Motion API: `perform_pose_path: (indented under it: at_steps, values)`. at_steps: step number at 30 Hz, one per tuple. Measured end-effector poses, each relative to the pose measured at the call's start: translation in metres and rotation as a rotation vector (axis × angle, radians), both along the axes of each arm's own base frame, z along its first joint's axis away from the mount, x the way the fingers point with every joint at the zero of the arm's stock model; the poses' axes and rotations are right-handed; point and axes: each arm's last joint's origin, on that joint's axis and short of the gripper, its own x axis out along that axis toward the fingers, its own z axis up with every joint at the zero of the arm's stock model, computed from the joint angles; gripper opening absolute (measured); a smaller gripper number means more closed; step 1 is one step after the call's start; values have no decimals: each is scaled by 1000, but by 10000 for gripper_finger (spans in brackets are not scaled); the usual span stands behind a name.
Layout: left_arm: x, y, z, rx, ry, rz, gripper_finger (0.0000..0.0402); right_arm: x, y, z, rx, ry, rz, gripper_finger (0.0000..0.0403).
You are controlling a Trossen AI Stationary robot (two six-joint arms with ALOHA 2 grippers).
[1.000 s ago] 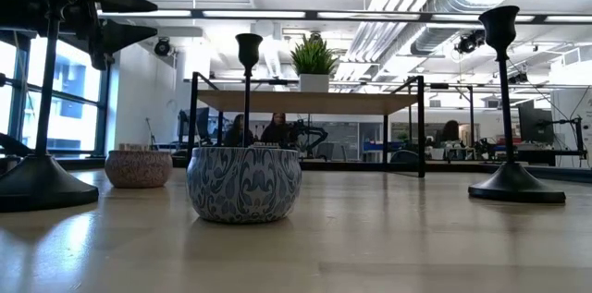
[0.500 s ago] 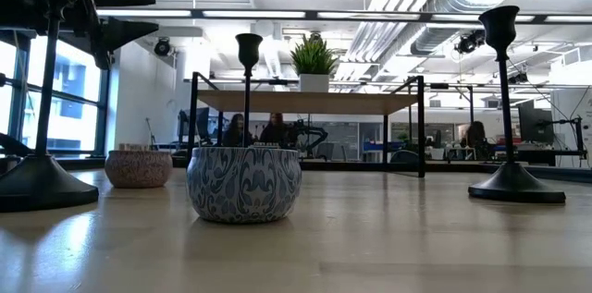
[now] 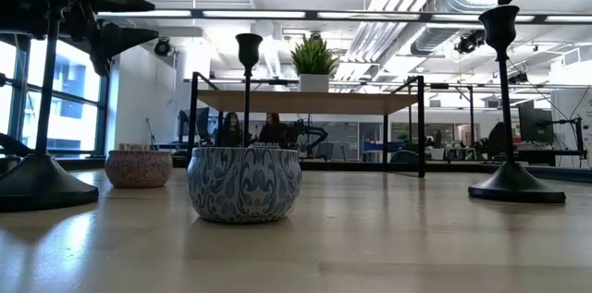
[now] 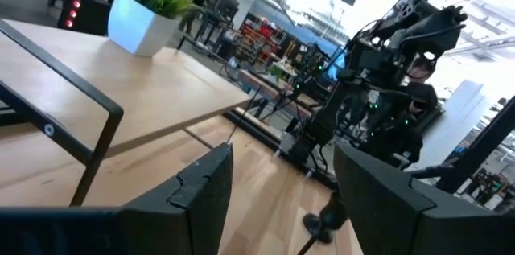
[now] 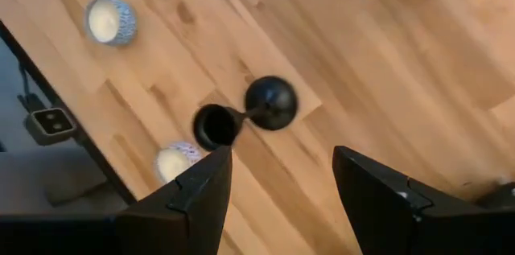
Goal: Pick & Place candle stick holders
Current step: Put the right black candle holder on the shelf
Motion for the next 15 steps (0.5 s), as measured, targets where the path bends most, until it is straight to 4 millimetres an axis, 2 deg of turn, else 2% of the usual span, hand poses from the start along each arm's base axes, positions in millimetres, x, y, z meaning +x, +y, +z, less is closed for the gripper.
perform_pose_path:
  at_steps: [7, 15]
  values:
    - [0, 0, -1, 1, 8, 1, 213, 23, 6, -15, 65, 55, -74, 208]
    - [0, 0, -1, 10, 12, 2, 213, 32, 8, -20, 121, 71, -148, 184]
